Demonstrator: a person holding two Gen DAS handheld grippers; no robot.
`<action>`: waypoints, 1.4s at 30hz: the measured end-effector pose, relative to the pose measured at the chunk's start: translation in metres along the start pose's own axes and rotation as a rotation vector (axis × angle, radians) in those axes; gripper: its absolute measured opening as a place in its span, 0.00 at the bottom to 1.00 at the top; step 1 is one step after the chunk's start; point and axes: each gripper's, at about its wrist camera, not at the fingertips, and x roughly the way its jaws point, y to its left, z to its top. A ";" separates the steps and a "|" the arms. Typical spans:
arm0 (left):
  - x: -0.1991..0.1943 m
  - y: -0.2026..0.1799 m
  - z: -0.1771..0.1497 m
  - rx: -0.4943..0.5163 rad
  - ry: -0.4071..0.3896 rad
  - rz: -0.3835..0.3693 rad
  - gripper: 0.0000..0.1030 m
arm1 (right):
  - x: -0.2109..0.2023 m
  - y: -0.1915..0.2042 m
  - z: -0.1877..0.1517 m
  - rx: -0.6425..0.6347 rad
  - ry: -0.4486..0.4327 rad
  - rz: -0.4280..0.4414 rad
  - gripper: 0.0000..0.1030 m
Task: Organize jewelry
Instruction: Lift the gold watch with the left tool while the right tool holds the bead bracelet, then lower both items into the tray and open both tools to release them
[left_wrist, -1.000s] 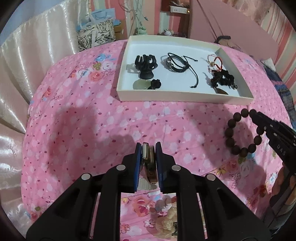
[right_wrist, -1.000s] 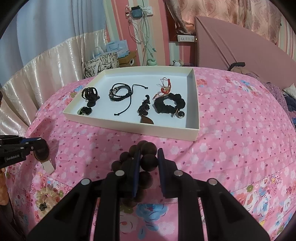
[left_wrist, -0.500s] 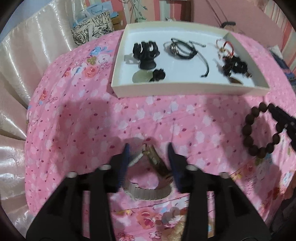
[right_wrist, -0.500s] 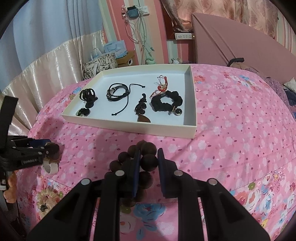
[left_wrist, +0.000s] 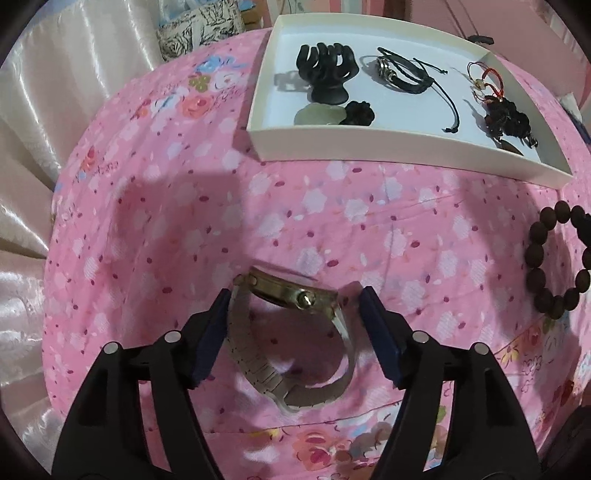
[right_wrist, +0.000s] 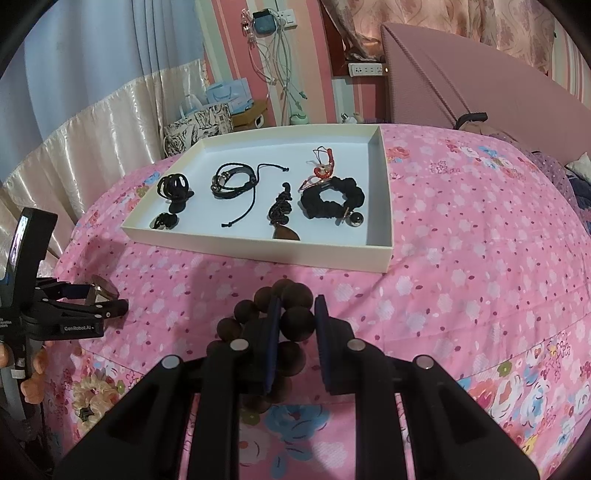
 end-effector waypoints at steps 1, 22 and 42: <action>0.000 0.001 0.000 -0.005 0.002 -0.003 0.68 | 0.000 0.000 0.000 0.000 0.000 0.000 0.18; -0.057 0.014 0.002 -0.051 -0.071 -0.126 0.38 | -0.019 0.006 0.019 -0.014 -0.043 0.013 0.18; -0.073 -0.036 0.185 -0.003 -0.244 -0.155 0.38 | 0.034 0.017 0.170 -0.045 -0.100 -0.065 0.18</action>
